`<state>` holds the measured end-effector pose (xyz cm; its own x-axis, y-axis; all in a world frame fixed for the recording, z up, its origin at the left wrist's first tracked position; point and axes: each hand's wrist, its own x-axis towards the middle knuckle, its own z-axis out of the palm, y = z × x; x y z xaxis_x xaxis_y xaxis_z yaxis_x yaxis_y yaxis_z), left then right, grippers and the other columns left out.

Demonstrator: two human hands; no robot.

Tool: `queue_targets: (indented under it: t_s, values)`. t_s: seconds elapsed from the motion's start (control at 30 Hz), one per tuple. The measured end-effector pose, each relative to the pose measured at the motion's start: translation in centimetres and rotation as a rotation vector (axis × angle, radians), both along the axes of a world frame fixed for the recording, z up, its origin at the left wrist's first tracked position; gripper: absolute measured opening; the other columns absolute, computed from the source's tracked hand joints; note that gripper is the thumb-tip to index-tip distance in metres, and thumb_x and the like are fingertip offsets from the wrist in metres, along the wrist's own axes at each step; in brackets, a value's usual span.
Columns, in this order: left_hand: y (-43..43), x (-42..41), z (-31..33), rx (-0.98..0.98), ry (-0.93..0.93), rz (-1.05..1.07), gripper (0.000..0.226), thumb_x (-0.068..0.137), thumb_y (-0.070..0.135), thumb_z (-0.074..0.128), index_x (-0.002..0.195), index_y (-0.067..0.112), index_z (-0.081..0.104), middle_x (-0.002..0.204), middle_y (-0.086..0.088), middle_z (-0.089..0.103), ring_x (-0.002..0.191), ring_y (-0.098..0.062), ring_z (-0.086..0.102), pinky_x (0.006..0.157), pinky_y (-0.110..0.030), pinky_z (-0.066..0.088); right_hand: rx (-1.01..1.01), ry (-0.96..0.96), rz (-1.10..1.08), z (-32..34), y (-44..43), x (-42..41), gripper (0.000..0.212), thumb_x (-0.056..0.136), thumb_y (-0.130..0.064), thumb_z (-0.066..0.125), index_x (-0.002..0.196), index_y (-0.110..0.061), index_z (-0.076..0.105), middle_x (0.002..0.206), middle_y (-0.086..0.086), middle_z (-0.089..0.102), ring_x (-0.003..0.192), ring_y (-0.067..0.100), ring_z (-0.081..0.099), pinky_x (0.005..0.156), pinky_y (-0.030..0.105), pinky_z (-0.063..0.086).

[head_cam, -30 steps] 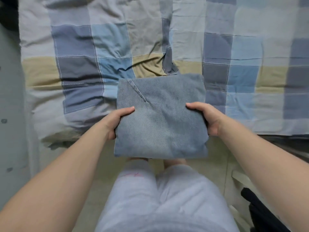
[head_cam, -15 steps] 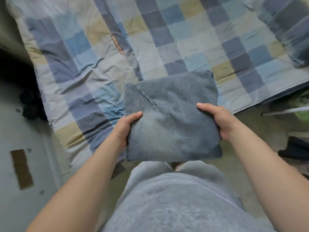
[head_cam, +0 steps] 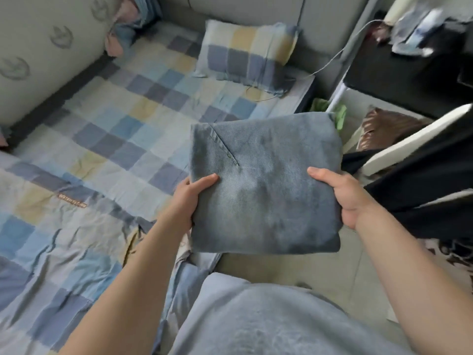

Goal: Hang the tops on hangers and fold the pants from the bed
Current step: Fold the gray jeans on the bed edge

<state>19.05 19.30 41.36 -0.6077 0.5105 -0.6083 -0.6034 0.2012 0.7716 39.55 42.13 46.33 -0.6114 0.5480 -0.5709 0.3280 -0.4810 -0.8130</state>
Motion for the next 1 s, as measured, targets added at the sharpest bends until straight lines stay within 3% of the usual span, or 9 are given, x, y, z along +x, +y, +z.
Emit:
queue_targets:
  t_s: [0.13, 0.2, 0.3, 0.47, 0.63, 0.77, 1.0]
  values:
    - [9.2, 5.8, 2.6, 0.047, 0.089, -0.124, 0.049, 0.067, 0.031, 0.084, 0.111, 0.012, 0.072, 0.099, -0.014, 0.077, 0.082, -0.029, 0.076, 0.063, -0.036, 0.06, 0.033, 0.063, -0.142, 1.7, 6.0, 9.0, 0.049, 0.067, -0.032, 0.077, 0.111, -0.01, 0.074, 0.107, 0.012, 0.076, 0.098, 0.03, 0.074, 0.082, 0.042, 0.059]
    - [13.8, 9.1, 3.6, 0.075, 0.136, -0.18, 0.036, 0.067, 0.031, 0.084, 0.099, 0.017, 0.076, 0.097, -0.013, 0.077, 0.081, -0.029, 0.076, 0.061, -0.034, 0.059, 0.049, 0.072, -0.197, 2.3, 9.0, 13.7, 0.042, 0.069, -0.032, 0.077, 0.104, -0.01, 0.076, 0.107, 0.013, 0.076, 0.099, 0.031, 0.074, 0.084, 0.042, 0.058]
    - [20.0, 13.9, 5.3, 0.106, 0.193, -0.266, 0.028, 0.068, 0.031, 0.083, 0.094, 0.021, 0.078, 0.096, -0.01, 0.078, 0.082, -0.027, 0.076, 0.061, -0.034, 0.06, 0.081, 0.1, -0.261, 3.6, 12.9, 20.2, 0.026, 0.071, -0.034, 0.075, 0.09, -0.018, 0.082, 0.106, 0.01, 0.077, 0.098, 0.028, 0.074, 0.08, 0.04, 0.058]
    - [29.5, 21.2, 8.3, 0.176, 0.226, -0.453, 0.022, 0.069, 0.031, 0.082, 0.09, 0.027, 0.079, 0.096, -0.009, 0.078, 0.083, -0.026, 0.076, 0.06, -0.031, 0.059, 0.111, 0.169, -0.447, 4.8, 17.5, 29.8, 0.019, 0.074, -0.031, 0.079, 0.091, -0.023, 0.082, 0.106, 0.009, 0.077, 0.096, 0.025, 0.075, 0.067, 0.031, 0.061]
    - [39.4, 27.9, 9.9, 0.254, 0.269, -0.679, 0.026, 0.074, 0.03, 0.082, 0.099, 0.023, 0.077, 0.102, -0.011, 0.077, 0.088, -0.028, 0.076, 0.064, -0.031, 0.059, 0.123, 0.194, -0.747, 4.5, 20.5, 38.0, 0.015, 0.071, -0.03, 0.076, 0.085, -0.028, 0.082, 0.103, 0.004, 0.078, 0.095, 0.022, 0.075, 0.073, 0.034, 0.059]
    - [48.0, 33.6, 10.9, 0.343, 0.28, -0.887, 0.036, 0.071, 0.037, 0.083, 0.105, 0.027, 0.076, 0.108, -0.006, 0.077, 0.097, -0.027, 0.075, 0.074, -0.033, 0.061, 0.104, 0.183, -0.963, 4.3, 23.4, 43.7, 0.032, 0.071, -0.03, 0.079, 0.101, -0.019, 0.08, 0.113, 0.01, 0.075, 0.105, 0.03, 0.072, 0.09, 0.045, 0.052]
    - [63.8, 44.2, 12.5, 0.455, 0.249, -1.22, 0.028, 0.084, 0.025, 0.078, 0.111, 0.02, 0.071, 0.11, -0.006, 0.076, 0.099, -0.027, 0.074, 0.079, -0.038, 0.061, 0.135, 0.139, -1.297, 4.8, 30.1, 52.2, 0.032, 0.071, -0.038, 0.077, 0.099, -0.023, 0.081, 0.112, 0.005, 0.076, 0.099, 0.024, 0.074, 0.085, 0.044, 0.053]
